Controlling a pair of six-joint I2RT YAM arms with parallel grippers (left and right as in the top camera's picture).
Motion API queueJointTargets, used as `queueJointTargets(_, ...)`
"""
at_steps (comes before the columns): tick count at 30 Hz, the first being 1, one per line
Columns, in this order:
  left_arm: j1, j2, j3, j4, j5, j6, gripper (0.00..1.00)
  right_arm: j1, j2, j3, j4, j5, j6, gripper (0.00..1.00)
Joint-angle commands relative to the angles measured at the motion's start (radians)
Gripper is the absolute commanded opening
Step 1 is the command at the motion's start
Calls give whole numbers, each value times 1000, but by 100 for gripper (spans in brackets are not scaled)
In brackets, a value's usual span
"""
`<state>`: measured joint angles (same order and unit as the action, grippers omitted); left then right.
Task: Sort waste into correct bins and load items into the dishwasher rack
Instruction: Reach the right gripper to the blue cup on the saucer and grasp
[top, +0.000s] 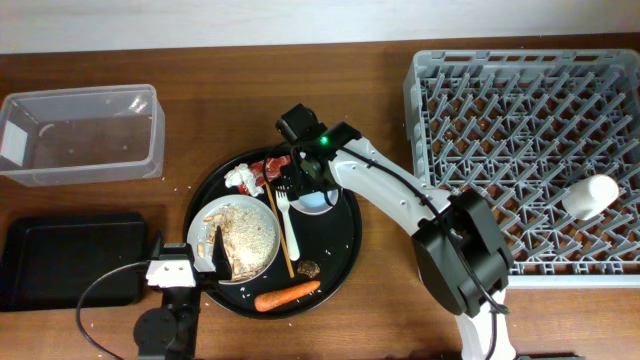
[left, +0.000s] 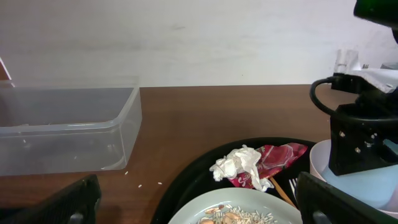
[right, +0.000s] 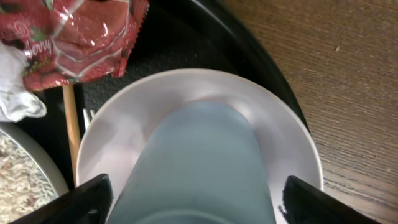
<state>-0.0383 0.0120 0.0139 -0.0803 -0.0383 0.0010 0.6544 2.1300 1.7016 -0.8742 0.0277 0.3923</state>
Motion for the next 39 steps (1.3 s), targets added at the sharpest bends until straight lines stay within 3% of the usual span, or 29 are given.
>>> queueJointTargets(1, -5, -5, -5, 0, -7, 15, 99, 6, 2, -7, -3, 37, 10, 86)
queueJointTargets(4, -5, -5, -5, 0, -7, 15, 99, 6, -4, 9, -12, 37, 10, 78)
queueJointTargets(12, -5, -5, -5, 0, -7, 15, 99, 6, -28, 142, -140, 34, 10, 72)
queueJointTargets(15, -5, -5, -5, 0, -7, 15, 99, 6, -69, 208, -183, 29, 10, 62)
queueJointTargets(16, -5, -5, -5, 0, -7, 15, 99, 6, -71, 214, -192, 30, 9, 62)
queueJointTargets(18, -5, -5, -5, 0, -7, 15, 99, 6, -58, 206, -215, 34, 9, 73)
queueJointTargets(23, -5, -5, -5, 0, -7, 15, 99, 6, -7, 98, -169, 33, 10, 82)
queueJointTargets(39, -5, -5, -5, 0, -7, 15, 99, 16, 4, 39, -75, 26, 36, 77)
